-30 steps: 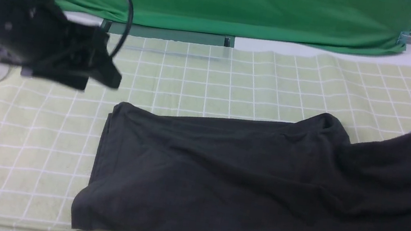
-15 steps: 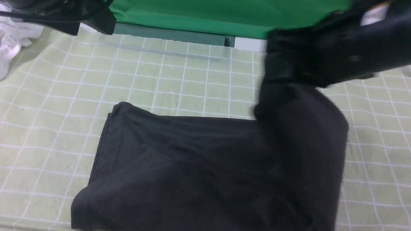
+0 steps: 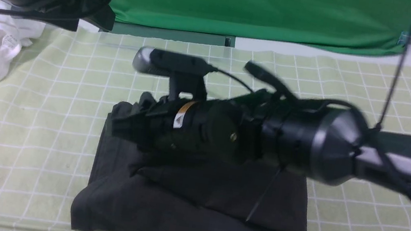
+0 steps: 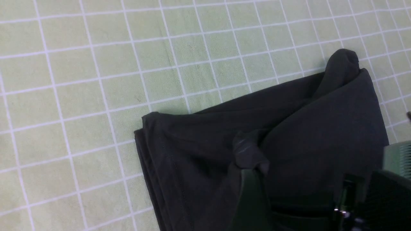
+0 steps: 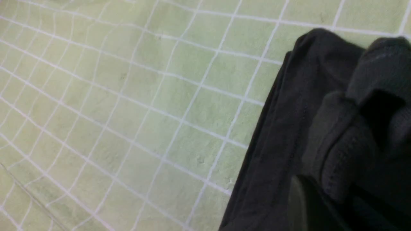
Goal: Fold a long-sleeved shirt over a green coffee tablecloth.
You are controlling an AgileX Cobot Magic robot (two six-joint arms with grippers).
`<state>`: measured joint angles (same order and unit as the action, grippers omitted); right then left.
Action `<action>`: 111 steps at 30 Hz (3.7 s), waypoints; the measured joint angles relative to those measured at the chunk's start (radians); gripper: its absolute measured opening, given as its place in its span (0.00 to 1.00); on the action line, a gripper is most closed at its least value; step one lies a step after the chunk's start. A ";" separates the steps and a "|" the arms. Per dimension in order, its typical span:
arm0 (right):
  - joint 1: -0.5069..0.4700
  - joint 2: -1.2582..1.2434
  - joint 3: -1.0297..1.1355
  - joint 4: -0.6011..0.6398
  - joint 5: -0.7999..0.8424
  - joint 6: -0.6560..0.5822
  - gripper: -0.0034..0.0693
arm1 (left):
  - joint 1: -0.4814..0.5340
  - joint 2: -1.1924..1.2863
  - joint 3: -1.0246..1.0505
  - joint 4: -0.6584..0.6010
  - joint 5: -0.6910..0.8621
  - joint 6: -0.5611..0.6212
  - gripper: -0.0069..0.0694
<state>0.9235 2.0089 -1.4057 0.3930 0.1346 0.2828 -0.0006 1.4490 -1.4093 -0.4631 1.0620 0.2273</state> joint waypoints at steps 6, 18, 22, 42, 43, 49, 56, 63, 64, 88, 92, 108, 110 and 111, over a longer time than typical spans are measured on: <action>0.020 0.030 0.000 0.002 -0.019 0.000 0.40 | 0.000 0.000 0.000 0.000 -0.033 0.000 0.68; -0.027 -0.140 0.000 0.000 0.295 -0.189 0.56 | 0.000 0.000 0.000 0.018 -0.054 0.043 0.68; -0.084 -0.274 0.001 -0.010 0.484 -0.296 0.31 | 0.000 0.000 0.000 0.018 -0.054 0.043 0.68; -0.275 -1.002 0.056 -0.444 1.036 -0.265 0.05 | 0.000 0.000 0.000 0.018 0.027 0.095 0.46; -0.275 -1.042 0.075 -0.459 1.037 -0.263 0.05 | 0.000 0.000 0.000 0.018 0.027 0.095 0.46; -0.276 -1.363 0.274 -0.491 0.913 -0.261 0.05 | 0.000 0.000 0.000 0.018 0.028 0.095 0.43; -0.276 -1.611 0.731 -0.492 0.407 -0.261 0.05 | 0.000 0.000 0.000 0.018 0.028 0.095 0.43; -0.276 -1.625 1.015 -0.490 -0.090 -0.261 0.06 | 0.000 0.000 0.000 0.020 0.028 0.098 0.43; -0.276 -1.625 1.026 -0.490 -0.111 -0.261 0.07 | 0.000 0.000 0.000 0.020 0.028 0.098 0.43; -0.276 -1.625 1.038 -0.490 -0.123 -0.261 0.16 | 0.000 0.000 0.000 0.029 -0.006 0.093 0.43; -0.276 -1.637 1.062 -0.490 -0.124 -0.261 0.17 | 0.000 0.000 0.000 0.029 -0.009 0.067 0.43; -0.611 -1.851 1.414 -0.490 0.039 -0.261 0.22 | 0.000 0.000 0.000 0.067 0.013 0.056 0.43; -0.653 -1.875 1.415 -0.490 0.043 -0.261 0.22 | 0.000 0.000 0.000 0.067 0.027 0.056 0.43; -0.676 -1.888 1.415 -0.490 0.043 -0.261 0.23 | 0.000 0.000 0.000 0.067 0.031 0.056 0.43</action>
<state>0.2472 0.1210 0.0097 -0.0967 0.1778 0.0221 -0.0006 1.4490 -1.4093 -0.3959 1.0934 0.2832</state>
